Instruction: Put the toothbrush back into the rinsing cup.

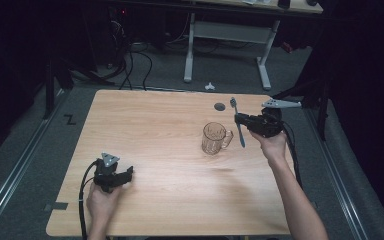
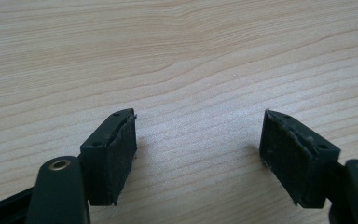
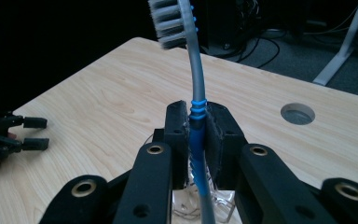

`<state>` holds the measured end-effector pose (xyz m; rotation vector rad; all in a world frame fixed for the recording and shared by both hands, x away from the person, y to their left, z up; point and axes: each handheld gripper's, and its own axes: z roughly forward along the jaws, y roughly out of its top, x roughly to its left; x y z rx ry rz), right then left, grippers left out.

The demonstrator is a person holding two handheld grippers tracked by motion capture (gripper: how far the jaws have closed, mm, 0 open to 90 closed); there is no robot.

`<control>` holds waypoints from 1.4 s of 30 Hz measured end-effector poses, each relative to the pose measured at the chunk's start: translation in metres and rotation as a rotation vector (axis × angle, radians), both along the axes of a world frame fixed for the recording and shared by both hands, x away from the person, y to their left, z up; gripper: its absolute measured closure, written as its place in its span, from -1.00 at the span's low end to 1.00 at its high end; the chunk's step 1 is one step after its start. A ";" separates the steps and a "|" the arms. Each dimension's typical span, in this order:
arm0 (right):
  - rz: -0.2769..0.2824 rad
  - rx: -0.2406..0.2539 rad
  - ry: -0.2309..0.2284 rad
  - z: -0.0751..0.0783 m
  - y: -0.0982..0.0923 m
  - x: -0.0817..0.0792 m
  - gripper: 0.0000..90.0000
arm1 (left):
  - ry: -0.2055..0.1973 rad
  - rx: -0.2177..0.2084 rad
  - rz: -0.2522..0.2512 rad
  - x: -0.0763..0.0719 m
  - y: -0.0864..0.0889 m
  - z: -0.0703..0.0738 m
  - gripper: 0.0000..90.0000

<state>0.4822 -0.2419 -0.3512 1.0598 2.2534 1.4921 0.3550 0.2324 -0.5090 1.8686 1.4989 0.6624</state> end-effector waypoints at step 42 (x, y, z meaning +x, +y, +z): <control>-0.066 0.119 -0.063 -0.010 0.028 0.035 0.77 | 0.001 0.002 -0.004 0.000 0.000 0.000 -0.39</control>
